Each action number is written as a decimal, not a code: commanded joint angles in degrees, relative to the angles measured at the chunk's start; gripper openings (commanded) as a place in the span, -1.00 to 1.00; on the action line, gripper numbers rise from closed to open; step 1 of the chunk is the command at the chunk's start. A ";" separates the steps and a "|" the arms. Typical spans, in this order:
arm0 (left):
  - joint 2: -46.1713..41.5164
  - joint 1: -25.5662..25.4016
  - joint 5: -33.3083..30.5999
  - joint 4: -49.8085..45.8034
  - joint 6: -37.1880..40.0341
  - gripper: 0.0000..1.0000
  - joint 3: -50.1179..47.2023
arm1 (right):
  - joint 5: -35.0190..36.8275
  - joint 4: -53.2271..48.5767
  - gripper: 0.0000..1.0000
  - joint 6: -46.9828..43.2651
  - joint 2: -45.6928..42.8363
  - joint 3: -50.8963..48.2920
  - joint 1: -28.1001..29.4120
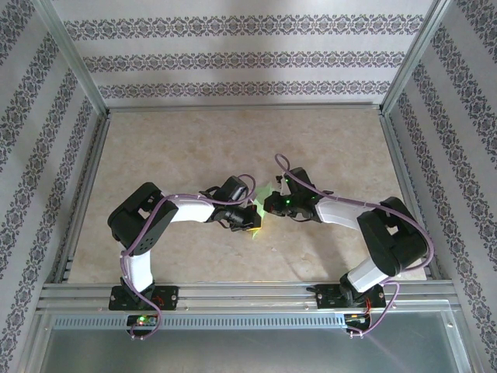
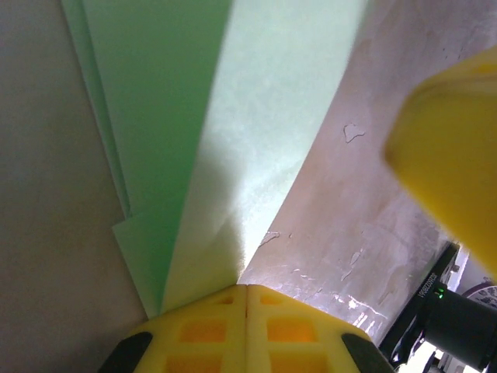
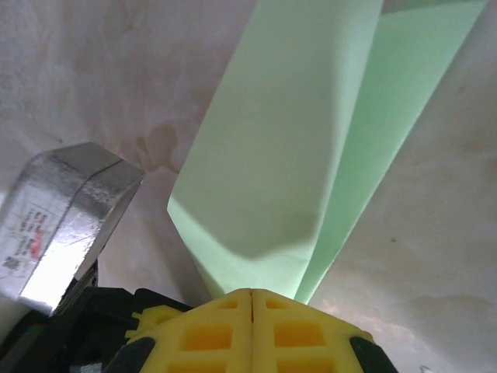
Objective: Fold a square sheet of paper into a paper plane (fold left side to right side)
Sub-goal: Fold the wing for the fifth time at the center of the table.
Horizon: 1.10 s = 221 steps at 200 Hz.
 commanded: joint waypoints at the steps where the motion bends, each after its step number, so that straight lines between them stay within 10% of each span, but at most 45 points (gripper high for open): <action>1: 2.47 -0.88 -4.14 -7.78 1.51 -1.00 -0.06 | -1.17 4.26 -1.00 0.74 2.37 0.07 0.75; 221: 3.54 -0.94 -6.08 -11.74 1.20 -1.00 0.80 | 2.35 0.33 -1.00 -7.23 12.04 7.19 -5.31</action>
